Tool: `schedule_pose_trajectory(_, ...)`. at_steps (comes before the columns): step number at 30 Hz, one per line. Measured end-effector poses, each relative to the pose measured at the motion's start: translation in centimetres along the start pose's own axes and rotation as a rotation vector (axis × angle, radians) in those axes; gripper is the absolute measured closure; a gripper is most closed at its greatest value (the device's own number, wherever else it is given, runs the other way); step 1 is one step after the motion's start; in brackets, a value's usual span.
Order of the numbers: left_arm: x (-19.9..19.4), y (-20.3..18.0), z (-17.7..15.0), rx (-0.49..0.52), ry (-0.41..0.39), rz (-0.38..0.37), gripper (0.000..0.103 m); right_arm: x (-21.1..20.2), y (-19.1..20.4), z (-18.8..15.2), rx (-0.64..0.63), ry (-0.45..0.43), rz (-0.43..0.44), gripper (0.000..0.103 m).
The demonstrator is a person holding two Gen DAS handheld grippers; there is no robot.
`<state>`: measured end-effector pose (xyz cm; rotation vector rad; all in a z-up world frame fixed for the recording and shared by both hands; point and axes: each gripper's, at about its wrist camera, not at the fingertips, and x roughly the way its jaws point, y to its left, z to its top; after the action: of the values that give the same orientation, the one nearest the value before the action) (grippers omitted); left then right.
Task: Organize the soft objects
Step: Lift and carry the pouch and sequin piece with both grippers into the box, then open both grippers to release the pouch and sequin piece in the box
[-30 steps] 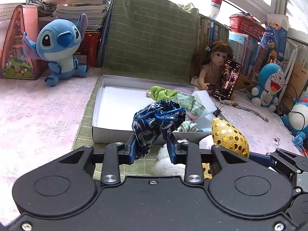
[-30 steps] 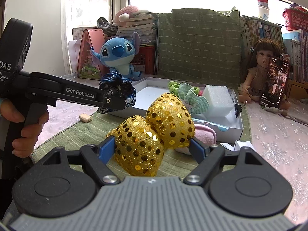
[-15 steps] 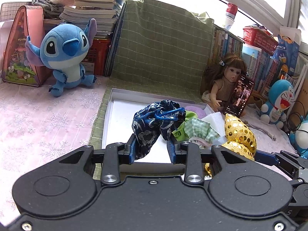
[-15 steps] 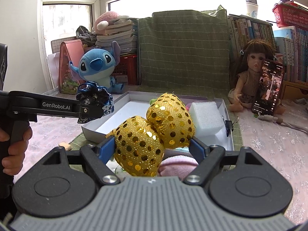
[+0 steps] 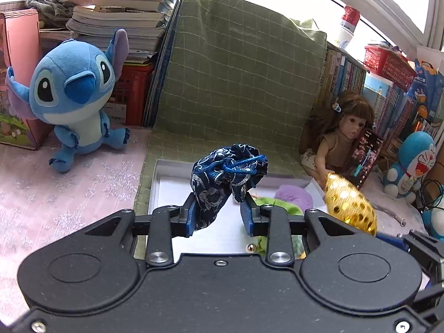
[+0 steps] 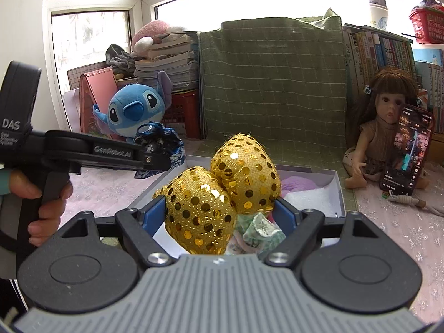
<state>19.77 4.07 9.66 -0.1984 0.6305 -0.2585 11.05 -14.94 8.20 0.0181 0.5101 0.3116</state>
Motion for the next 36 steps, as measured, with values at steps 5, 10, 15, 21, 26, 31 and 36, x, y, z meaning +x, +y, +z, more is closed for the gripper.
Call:
schedule_pose_trajectory(5,3.4,0.5,1.8,0.014,0.018,0.007,0.072,2.9,1.8,-0.5,-0.084,0.051,0.014,0.021)
schedule_pose_trajectory(10,6.7,0.8,2.3,0.022,0.093,0.041,0.072,5.5,2.9,-0.9,-0.121,0.092,0.043,0.021)
schedule_pose_trajectory(15,8.8,1.1,2.3,0.034,0.128,0.057,0.072,7.3,3.1,-1.1,-0.096,0.127,0.056,0.021)
schedule_pose_trajectory(21,10.4,1.6,1.8,0.049,0.163,0.085,0.072,9.0,3.0,-1.4,-0.096,0.164,0.045,0.020)
schedule_pose_trajectory(26,11.3,2.0,1.1,0.063,0.187,0.107,0.072,9.7,2.2,-1.9,-0.067,0.186,0.040,0.020)
schedule_pose_trajectory(31,11.5,2.0,1.0,0.076,0.191,0.105,0.072,9.6,1.9,-2.1,-0.065,0.185,0.030,0.019)
schedule_pose_trajectory(36,11.7,2.1,0.7,0.075,0.202,0.109,0.072,10.0,1.9,-2.1,-0.063,0.192,-0.012,0.018)
